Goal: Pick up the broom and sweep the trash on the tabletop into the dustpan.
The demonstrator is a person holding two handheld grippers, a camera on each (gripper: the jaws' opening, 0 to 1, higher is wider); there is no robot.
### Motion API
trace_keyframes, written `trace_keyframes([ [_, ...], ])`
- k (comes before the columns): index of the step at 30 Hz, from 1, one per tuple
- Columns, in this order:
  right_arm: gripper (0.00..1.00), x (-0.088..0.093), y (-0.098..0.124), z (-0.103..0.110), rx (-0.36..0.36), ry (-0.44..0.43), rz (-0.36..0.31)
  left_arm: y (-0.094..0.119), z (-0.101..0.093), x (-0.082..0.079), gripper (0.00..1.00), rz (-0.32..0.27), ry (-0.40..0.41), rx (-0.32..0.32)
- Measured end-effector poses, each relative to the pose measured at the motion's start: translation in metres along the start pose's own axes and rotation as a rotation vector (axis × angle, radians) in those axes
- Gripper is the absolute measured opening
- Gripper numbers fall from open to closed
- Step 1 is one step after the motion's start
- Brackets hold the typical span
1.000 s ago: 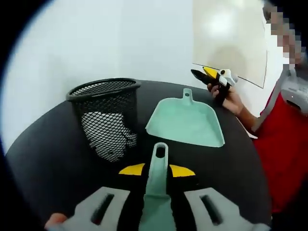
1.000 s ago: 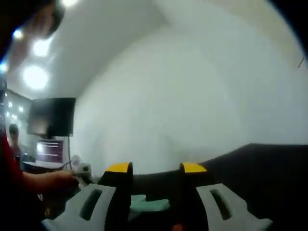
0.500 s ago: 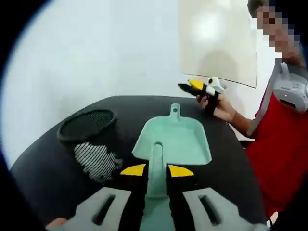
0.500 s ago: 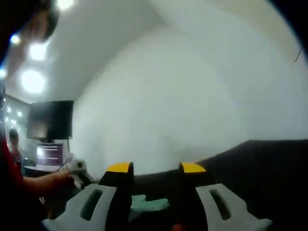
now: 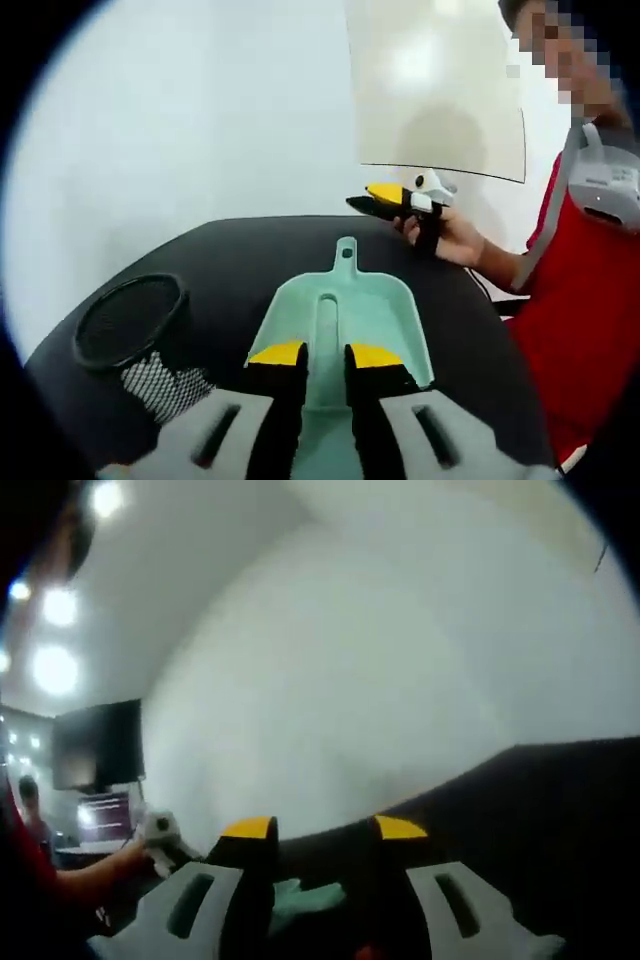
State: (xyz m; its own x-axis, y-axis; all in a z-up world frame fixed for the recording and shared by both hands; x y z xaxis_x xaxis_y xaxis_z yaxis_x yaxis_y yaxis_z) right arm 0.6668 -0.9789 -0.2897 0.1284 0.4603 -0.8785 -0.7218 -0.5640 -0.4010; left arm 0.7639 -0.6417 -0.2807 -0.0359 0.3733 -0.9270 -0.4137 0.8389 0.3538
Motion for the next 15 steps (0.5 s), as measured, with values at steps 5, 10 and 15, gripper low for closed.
trace_keyframes([
  [5,0.38,0.001,0.0,0.0,0.002,-0.01,0.002,-0.01,-0.008,-0.009,0.14,-0.008,-0.021,0.026],
  [10,0.38,0.001,0.0,-0.001,0.003,-0.02,0.001,-0.022,-0.014,-0.017,0.14,-0.015,-0.025,0.049],
  [15,0.38,0.001,0.001,-0.001,0.003,-0.029,-0.006,-0.031,-0.019,-0.024,0.14,-0.031,-0.042,0.053],
])
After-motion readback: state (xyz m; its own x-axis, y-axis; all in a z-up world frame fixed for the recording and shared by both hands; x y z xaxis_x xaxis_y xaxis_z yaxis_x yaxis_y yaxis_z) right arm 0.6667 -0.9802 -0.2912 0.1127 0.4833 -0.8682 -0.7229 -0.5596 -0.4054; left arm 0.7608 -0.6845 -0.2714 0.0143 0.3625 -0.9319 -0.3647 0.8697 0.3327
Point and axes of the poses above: the point that each gripper's makers call its tool centre point, and the gripper's own axes: y roughly backward along the fingers, z roughly to its left, x roughly out of its underside, the point moved 10 cm from there along y, roughly backward along the fingers, and after that the axes turned 15 degrees about -x, right-handed, at the moved point
